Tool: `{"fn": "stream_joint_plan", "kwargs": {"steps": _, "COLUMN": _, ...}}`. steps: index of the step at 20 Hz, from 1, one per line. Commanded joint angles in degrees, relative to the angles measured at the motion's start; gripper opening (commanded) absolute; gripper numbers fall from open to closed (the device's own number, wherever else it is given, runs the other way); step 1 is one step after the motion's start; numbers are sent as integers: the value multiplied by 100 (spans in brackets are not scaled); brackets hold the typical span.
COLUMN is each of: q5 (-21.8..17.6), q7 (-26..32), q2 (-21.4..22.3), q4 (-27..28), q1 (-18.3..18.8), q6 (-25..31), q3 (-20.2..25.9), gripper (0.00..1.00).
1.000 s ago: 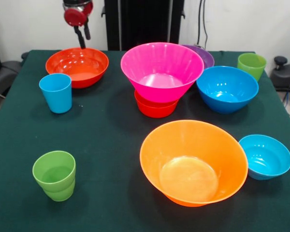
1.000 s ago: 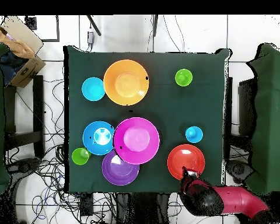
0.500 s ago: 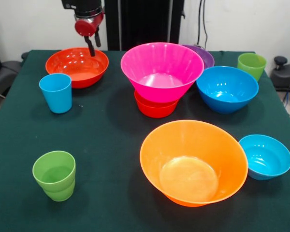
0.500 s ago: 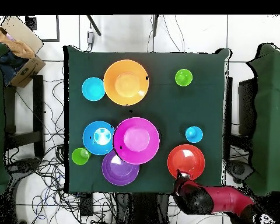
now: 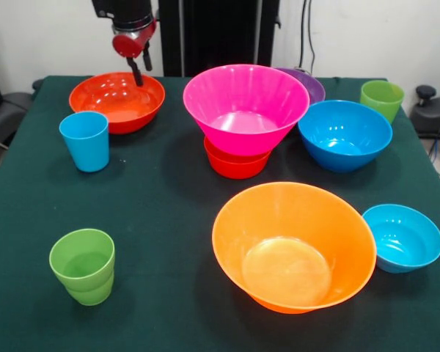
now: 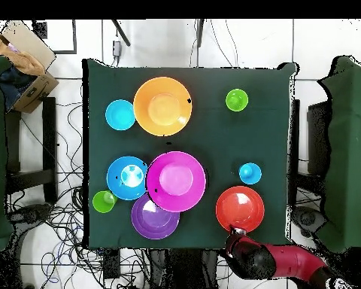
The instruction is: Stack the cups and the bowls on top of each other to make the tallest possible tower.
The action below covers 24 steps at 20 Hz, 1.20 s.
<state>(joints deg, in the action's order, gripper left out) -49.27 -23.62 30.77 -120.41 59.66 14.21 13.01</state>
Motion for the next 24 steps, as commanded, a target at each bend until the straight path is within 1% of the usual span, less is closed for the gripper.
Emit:
{"fn": "stream_joint_plan", "kwargs": {"steps": 1, "q5": -235, "q7": -1040, "q2": -193, "q4": 691, "q1": -263, "q6": -315, "q3": 18, "gripper": 100}}
{"fn": "stream_joint_plan", "kwargs": {"steps": 4, "q5": -245, "q7": -1193, "q2": -343, "q4": 778, "q1": -428, "q6": -473, "q3": -131, "gripper": 100}}
{"fn": "stream_joint_plan", "kwargs": {"steps": 6, "q5": -269, "q7": -1324, "q2": -457, "q4": 850, "q1": -603, "q6": -640, "q3": -309, "gripper": 100}}
{"fn": "stream_joint_plan", "kwargs": {"steps": 9, "q5": -223, "q7": -1366, "q2": -554, "q4": 857, "q1": -693, "q6": -807, "q3": -443, "gripper": 100}}
{"fn": "stream_joint_plan", "kwargs": {"steps": 14, "q5": -125, "q7": -1358, "q2": -702, "q4": 874, "q1": -746, "q6": -1037, "q3": -544, "gripper": 100}}
{"fn": "stream_joint_plan", "kwargs": {"steps": 18, "q5": -24, "q7": -1287, "q2": -774, "q4": 920, "q1": -705, "q6": -1046, "q3": -480, "gripper": 100}}
{"fn": "stream_joint_plan", "kwargs": {"steps": 24, "q5": 98, "q7": -1184, "q2": -648, "q4": 820, "q1": -616, "q6": -915, "q3": -325, "gripper": 100}}
